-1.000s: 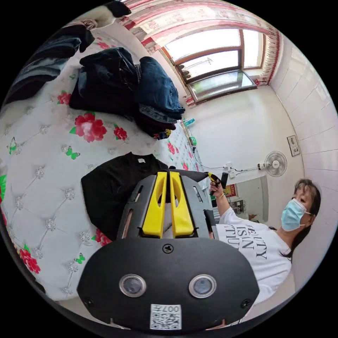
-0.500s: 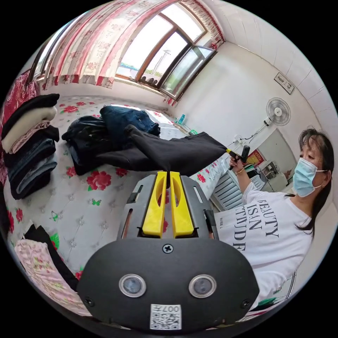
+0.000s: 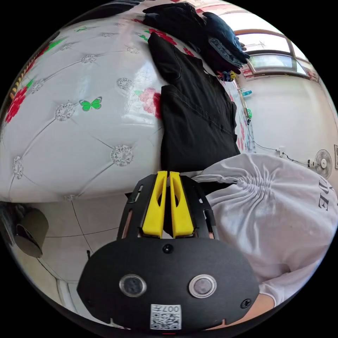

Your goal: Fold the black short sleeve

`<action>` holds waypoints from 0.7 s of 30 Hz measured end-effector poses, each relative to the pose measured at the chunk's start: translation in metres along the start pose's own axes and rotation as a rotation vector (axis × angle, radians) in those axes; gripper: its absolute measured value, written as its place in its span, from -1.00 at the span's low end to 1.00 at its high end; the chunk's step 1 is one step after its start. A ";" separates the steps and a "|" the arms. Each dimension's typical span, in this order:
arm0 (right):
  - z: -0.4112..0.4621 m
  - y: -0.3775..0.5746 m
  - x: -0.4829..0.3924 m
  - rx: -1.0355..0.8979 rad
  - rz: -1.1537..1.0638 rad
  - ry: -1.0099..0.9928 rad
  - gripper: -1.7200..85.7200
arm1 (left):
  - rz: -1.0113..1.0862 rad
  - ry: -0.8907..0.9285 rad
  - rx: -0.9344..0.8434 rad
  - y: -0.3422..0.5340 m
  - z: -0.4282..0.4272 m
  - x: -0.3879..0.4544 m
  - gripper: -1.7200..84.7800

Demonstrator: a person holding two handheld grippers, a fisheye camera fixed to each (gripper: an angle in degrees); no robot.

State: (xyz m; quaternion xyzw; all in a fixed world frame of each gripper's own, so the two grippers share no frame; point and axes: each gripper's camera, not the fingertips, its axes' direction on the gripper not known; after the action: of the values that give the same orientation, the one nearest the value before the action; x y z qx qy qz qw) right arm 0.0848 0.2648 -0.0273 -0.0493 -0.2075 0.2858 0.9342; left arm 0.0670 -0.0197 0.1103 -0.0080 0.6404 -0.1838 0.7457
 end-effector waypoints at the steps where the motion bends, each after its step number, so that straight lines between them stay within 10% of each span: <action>1: 0.003 0.002 0.001 -0.021 0.006 0.049 -0.96 | 0.003 -0.027 -0.007 0.003 -0.005 -0.002 -0.95; 10: -0.016 -0.003 -0.010 0.148 0.018 0.150 -0.94 | -0.195 0.193 0.380 -0.025 -0.066 -0.056 -0.81; 21: 0.085 -0.132 -0.190 0.169 -0.426 -0.001 -0.88 | -0.259 0.380 0.382 -0.168 -0.044 -0.089 -0.81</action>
State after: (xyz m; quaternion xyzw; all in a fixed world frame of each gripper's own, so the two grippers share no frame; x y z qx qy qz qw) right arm -0.0259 0.0476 0.0095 0.0742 -0.1892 0.0985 0.9742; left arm -0.0300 -0.1414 0.2290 0.0855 0.7160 -0.3927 0.5708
